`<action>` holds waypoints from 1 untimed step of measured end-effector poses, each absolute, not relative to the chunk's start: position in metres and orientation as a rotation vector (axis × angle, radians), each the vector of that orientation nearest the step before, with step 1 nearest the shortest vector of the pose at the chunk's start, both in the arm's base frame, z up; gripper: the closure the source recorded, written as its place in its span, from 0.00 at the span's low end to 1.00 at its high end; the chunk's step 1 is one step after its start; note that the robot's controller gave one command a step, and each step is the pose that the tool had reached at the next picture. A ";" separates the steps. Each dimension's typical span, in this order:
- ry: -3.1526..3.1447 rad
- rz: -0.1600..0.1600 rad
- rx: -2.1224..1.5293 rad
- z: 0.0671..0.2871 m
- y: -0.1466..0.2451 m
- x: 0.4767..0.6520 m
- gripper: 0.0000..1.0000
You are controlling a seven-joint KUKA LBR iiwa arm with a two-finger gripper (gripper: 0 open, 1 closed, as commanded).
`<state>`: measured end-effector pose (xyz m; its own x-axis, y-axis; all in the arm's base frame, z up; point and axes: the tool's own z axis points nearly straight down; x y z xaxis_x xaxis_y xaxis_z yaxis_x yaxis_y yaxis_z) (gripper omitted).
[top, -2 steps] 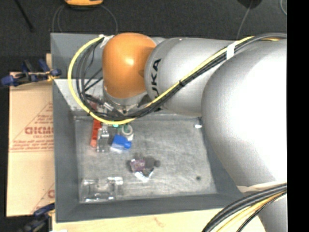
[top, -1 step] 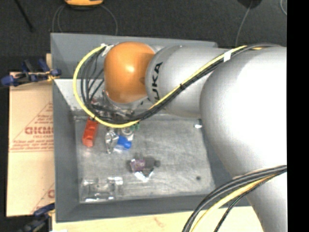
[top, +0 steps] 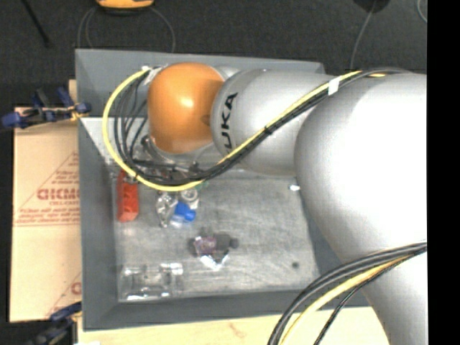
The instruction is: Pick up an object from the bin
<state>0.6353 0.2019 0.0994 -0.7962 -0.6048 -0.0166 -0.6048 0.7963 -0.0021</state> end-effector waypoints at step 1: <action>2.931 -0.006 -1.126 0.117 0.114 0.635 0.00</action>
Offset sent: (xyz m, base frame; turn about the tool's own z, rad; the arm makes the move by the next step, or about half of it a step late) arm -0.0023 -0.0817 0.0154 -0.0914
